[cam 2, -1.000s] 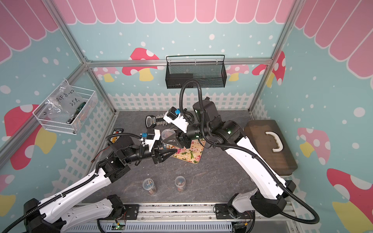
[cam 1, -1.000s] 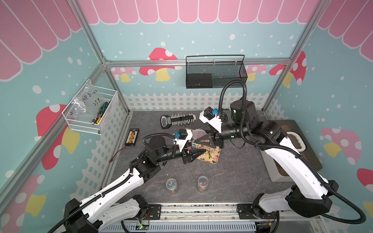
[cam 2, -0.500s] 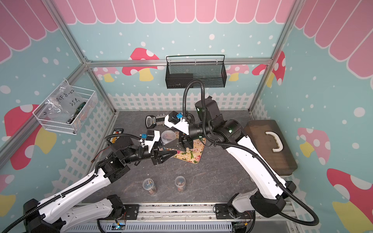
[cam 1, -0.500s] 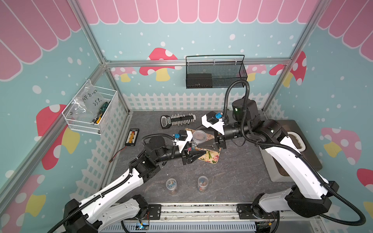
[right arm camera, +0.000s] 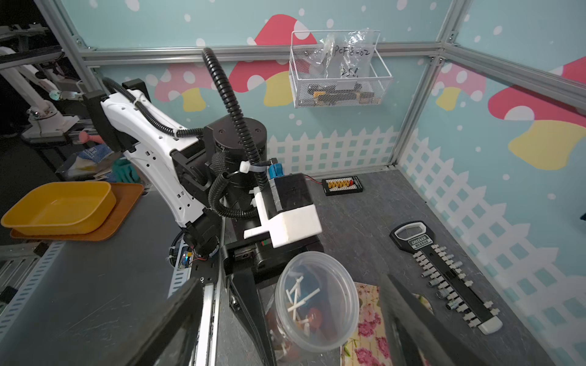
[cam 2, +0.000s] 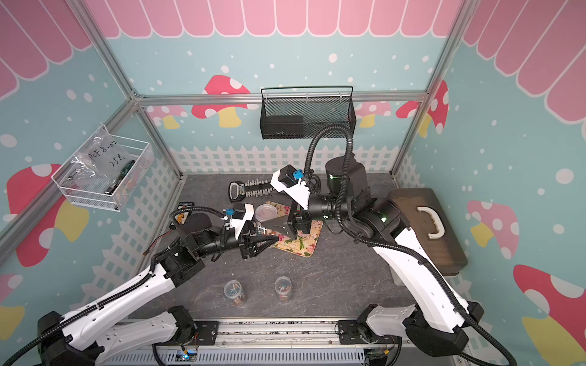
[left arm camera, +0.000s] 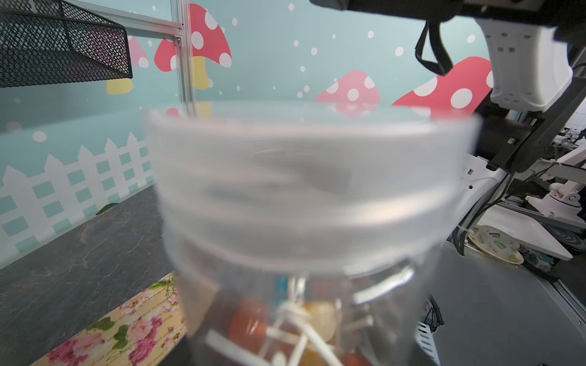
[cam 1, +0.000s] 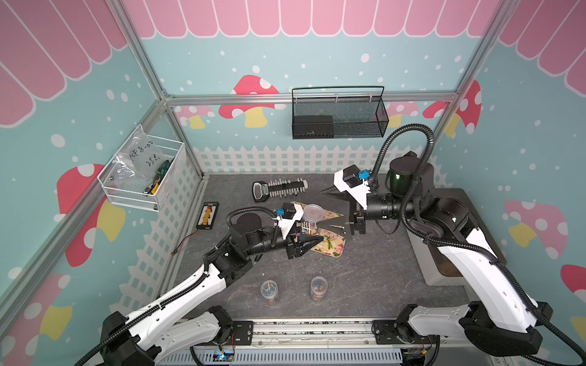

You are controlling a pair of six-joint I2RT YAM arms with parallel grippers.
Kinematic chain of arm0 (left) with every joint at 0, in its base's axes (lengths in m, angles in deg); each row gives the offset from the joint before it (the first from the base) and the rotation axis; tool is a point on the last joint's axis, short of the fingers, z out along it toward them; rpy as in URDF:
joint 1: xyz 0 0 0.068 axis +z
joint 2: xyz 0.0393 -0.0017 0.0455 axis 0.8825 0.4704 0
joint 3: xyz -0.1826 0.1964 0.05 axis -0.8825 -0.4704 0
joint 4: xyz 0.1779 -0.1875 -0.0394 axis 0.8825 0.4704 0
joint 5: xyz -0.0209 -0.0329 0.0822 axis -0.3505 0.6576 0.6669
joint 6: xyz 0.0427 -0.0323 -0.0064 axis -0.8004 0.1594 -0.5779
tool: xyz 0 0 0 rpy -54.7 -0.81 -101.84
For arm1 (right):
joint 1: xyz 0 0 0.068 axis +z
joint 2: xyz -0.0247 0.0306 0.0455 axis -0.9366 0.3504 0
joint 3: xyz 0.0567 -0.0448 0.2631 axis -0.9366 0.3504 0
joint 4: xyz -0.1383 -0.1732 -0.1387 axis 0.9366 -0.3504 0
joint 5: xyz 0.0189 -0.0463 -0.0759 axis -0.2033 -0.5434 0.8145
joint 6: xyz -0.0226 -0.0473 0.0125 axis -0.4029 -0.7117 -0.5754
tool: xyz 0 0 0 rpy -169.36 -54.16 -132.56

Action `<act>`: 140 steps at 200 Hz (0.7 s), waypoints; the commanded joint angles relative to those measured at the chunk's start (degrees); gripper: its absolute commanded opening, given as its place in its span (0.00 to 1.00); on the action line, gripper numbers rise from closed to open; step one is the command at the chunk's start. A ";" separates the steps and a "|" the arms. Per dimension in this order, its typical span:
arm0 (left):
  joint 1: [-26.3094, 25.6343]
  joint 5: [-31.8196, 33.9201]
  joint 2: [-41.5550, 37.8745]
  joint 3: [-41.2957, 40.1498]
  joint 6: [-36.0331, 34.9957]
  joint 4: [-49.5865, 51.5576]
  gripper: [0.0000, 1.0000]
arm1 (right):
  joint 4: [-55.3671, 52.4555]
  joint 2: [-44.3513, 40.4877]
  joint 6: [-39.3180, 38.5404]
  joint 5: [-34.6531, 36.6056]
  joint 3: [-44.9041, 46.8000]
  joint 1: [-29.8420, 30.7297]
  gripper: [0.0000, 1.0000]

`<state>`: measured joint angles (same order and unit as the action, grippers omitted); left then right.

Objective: Pour the candies out of the jar
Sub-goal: Unscrew the lid from the jar.

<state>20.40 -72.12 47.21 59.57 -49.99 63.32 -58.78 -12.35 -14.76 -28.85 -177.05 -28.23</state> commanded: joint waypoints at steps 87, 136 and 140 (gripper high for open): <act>0.27 0.74 0.75 0.59 0.35 0.05 0.41 | 0.72 1.09 13.08 6.41 4.26 3.72 0.76; 0.32 0.61 1.05 0.77 0.44 -0.02 0.41 | -0.19 2.37 12.68 8.42 4.65 4.18 0.74; 0.35 0.63 0.97 0.77 0.39 0.02 0.41 | -0.19 2.42 12.55 8.52 4.65 4.18 0.74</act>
<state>20.56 -71.88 48.28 59.57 -49.92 63.82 -57.88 -10.75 -2.04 -21.88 -173.01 -24.41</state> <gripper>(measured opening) 0.566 0.743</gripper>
